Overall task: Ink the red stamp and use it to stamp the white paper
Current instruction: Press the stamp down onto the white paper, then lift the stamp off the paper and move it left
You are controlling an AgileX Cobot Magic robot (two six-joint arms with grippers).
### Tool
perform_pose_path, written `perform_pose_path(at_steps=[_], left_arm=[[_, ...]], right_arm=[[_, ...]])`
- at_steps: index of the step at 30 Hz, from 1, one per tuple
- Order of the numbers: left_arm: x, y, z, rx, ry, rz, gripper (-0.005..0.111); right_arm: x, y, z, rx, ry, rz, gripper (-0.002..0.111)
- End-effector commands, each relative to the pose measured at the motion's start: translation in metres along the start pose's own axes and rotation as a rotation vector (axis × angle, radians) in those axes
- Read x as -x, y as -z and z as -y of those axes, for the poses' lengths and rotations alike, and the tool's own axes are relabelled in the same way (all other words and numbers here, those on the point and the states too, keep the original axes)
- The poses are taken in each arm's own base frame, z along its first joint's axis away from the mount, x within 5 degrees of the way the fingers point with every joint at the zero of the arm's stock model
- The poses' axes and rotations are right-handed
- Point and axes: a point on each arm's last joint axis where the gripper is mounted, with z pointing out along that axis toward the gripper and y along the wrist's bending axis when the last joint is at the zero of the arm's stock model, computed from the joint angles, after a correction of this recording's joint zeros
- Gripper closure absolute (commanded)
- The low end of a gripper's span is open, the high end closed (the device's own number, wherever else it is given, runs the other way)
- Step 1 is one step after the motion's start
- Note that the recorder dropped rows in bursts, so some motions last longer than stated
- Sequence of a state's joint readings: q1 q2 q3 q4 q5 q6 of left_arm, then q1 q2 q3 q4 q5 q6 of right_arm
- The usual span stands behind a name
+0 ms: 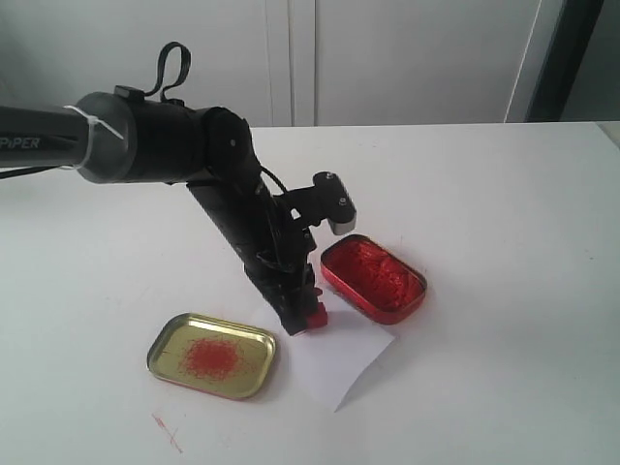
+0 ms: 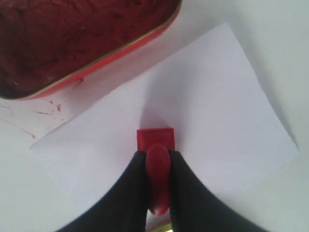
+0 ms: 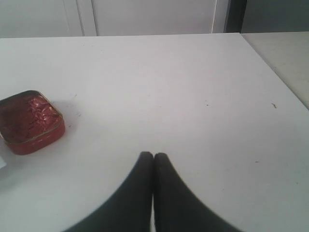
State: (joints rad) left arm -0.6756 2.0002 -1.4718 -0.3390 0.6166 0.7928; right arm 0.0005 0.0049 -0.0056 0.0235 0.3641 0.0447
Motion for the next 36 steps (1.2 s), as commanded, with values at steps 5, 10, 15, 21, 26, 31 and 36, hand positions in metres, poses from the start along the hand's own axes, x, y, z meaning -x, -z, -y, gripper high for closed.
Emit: perform_pose_path(at_steps=[5, 10, 15, 21, 26, 31, 36], left_arm=[[0.007, 0.016, 0.005, 0.011, 0.013, 0.046, 0.107], [0.007, 0.017, 0.005, 0.012, 0.012, 0.048, 0.107], [0.007, 0.017, 0.005, 0.012, 0.012, 0.048, 0.107], [0.007, 0.017, 0.006, 0.010, 0.048, 0.047, 0.107], [0.008, 0.017, 0.008, -0.017, 0.085, 0.061, 0.107], [0.011, 0.019, 0.007, -0.049, 0.148, 0.107, 0.107], [-0.001, 0.031, -0.015, -0.100, 0.320, 0.200, 0.107]], right_arm=[[0.000, 0.000, 0.000, 0.002, -0.003, 0.013, 0.108], [0.000, 0.000, 0.000, 0.002, -0.003, 0.013, 0.108], [0.000, 0.000, 0.000, 0.002, -0.003, 0.013, 0.108], [0.000, 0.000, 0.000, 0.002, -0.003, 0.013, 0.108], [0.000, 0.000, 0.000, 0.002, -0.003, 0.013, 0.108], [0.000, 0.000, 0.000, 0.002, -0.010, 0.013, 0.108], [0.000, 0.000, 0.000, 0.002, -0.018, 0.013, 0.108]])
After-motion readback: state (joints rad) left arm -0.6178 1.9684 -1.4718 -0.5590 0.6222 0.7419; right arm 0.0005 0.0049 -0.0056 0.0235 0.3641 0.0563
